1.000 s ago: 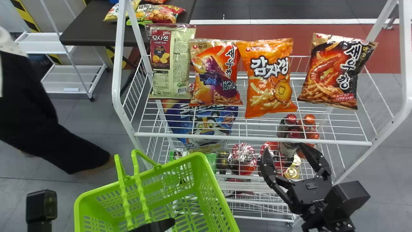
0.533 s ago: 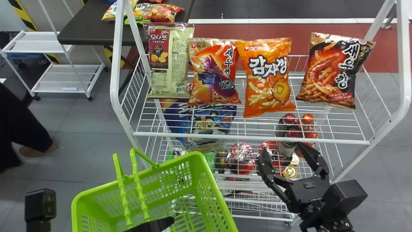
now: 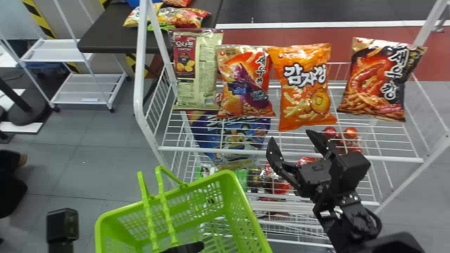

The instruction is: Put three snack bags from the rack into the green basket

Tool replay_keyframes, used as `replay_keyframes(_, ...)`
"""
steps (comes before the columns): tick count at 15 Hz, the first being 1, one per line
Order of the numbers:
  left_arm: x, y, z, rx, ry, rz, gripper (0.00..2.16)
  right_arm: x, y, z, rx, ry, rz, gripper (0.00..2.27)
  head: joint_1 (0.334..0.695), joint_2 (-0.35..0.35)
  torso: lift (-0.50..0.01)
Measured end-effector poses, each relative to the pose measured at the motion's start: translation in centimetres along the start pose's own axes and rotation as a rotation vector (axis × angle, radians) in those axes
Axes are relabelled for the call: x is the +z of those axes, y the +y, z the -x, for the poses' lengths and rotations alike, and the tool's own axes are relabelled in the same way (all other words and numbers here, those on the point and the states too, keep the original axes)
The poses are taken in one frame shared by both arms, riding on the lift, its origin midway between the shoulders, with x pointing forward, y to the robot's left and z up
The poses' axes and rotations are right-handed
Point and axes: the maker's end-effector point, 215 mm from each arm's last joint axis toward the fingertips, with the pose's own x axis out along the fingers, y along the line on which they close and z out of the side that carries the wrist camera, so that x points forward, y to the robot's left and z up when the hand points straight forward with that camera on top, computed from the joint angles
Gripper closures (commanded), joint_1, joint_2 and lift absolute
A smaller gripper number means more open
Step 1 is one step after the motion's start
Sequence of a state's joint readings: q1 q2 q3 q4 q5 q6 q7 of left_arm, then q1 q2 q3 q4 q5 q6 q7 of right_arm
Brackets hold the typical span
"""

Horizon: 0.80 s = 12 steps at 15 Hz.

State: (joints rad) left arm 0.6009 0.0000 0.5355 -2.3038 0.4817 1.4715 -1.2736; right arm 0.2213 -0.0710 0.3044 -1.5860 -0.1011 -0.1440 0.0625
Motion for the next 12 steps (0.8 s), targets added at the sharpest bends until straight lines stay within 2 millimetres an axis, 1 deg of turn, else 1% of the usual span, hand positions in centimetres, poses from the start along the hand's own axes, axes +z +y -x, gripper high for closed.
replay_keyframes(1, -0.1, -0.1, 0.1, -0.002, 0.0, 0.0, 2.15, 0.4, 0.8, -1.8, 0.016, 0.002, 0.003, 0.1, 0.695, 0.17, 0.0)
replay_keyframes(3, -0.1, -0.3, 0.1, -0.005, 0.002, -0.003, 2.15, 1.1, 2.6, -4.7, 0.046, 0.006, 0.004, 0.1, 0.695, 0.213, 0.0)
replay_keyframes(4, -0.1, -0.4, 0.0, -0.006, 0.003, -0.005, 2.15, 1.4, 3.6, -6.0, 0.057, 0.008, 0.005, 0.1, 0.695, 0.226, 0.0)
replay_keyframes(6, -0.2, -0.6, 0.0, -0.007, 0.005, -0.007, 2.15, 2.0, 4.7, -8.4, 0.065, 0.011, 0.028, 0.1, 0.695, 0.246, 0.0)
replay_keyframes(9, -0.4, -0.7, 0.1, -0.009, 0.008, -0.003, 2.15, 2.4, 4.4, -11.4, 0.051, 0.019, 0.089, 0.1, 0.695, 0.253, 0.0)
replay_keyframes(12, -0.6, -0.8, 0.3, -0.012, 0.007, -0.001, 2.15, 2.5, 3.3, -13.7, 0.043, 0.035, 0.146, 0.1, 0.695, 0.242, 0.0)
